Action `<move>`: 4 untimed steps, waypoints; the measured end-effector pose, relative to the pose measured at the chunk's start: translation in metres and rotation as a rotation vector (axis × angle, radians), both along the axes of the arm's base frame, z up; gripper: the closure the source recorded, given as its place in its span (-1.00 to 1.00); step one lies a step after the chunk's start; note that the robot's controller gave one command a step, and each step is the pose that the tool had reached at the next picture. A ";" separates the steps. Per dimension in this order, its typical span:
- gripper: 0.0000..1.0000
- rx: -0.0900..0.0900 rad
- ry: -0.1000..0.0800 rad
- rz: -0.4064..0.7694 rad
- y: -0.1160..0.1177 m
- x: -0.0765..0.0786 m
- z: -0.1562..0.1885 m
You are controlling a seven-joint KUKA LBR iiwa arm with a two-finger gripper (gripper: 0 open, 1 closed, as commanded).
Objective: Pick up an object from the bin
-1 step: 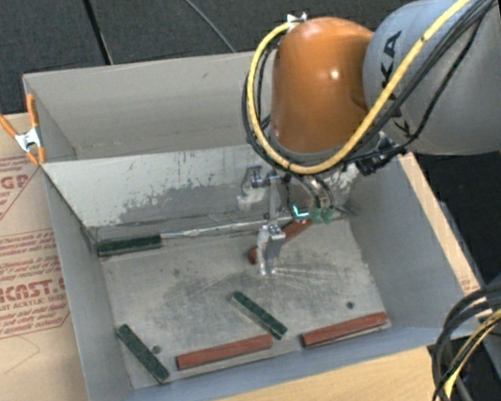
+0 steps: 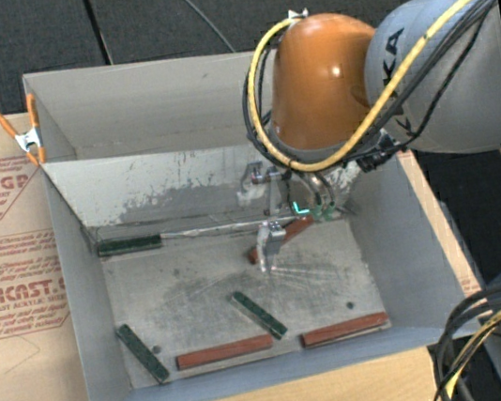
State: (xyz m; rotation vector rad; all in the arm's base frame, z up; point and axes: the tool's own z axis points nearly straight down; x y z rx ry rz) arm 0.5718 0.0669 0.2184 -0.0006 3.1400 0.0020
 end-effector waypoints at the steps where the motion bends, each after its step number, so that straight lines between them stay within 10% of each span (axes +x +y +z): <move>1: -1.00 -0.001 -0.006 0.065 -0.007 -0.004 -0.042; 2: -1.00 0.000 -0.001 0.028 -0.041 -0.027 -0.099; 3: -1.00 -0.002 0.001 0.047 -0.042 -0.001 -0.133; 4: 1.00 -0.001 -0.015 0.147 -0.108 0.013 -0.141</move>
Offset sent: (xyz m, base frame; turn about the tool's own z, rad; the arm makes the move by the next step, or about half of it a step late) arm -0.0320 -0.0479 -0.1049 -0.0201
